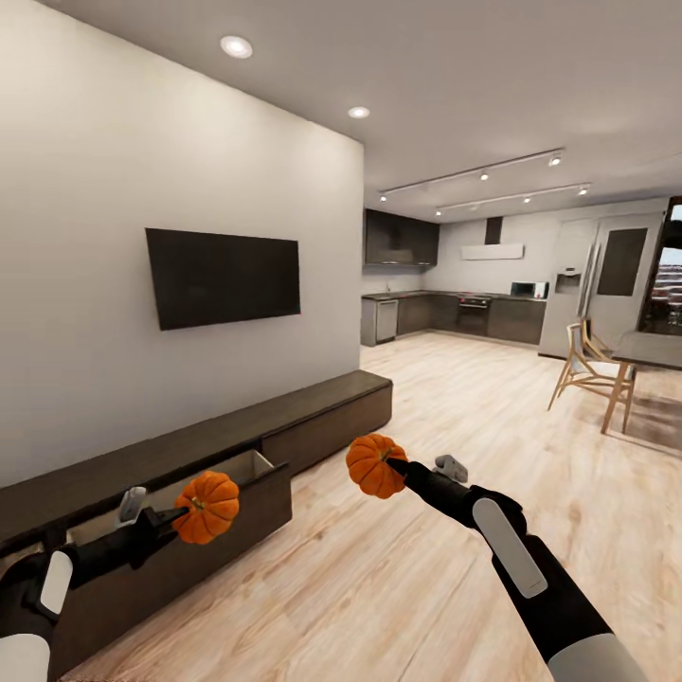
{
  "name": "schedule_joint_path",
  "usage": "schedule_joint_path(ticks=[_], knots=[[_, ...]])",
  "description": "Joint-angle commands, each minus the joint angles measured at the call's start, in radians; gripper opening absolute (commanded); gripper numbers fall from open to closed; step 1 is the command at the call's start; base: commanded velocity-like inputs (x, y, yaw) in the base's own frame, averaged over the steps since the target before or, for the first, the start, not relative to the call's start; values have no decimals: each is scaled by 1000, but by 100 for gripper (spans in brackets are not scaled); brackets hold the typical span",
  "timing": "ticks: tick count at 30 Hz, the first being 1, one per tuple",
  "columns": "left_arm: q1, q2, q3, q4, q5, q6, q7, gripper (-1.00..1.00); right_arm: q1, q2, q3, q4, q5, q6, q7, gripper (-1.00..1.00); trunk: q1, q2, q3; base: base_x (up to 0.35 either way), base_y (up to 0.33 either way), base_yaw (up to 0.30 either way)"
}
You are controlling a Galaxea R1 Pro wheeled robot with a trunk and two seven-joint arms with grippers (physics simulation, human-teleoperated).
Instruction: Place each of the two pumpkins and all three candles from the living room inside a cabinet in the living room (use any cabinet), then make sure every cabinet is closed, and position the cauldron so it is next to a table in the living room.
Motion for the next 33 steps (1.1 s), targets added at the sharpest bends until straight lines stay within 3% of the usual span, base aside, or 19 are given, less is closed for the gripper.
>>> schedule_joint_path(ticks=[1, 15, 25, 33], knots=[[0, 0, 0, 0, 1, 0, 2, -100, 0, 1, 0, 0, -5, -1, 3, -100, 0, 0, 0, 265, -105, 292], [0, -1, -1, 0, 0, 0, 2, -100, -1, 2, 6, 0, -4, 8, -2, -100, 0, 0, 0, 239, -89, 292], [0, -2, -1, 0, 0, -1, 2, -100, -3, 3, 6, 0, -3, 51, -4, -100, 0, 0, -1, 21, -39, 284], [0, -4, -1, 0, 0, -2, 3, -100, -3, 3, 7, 0, -3, 70, -5, -100, 0, 0, -12, 16, -258, 199]])
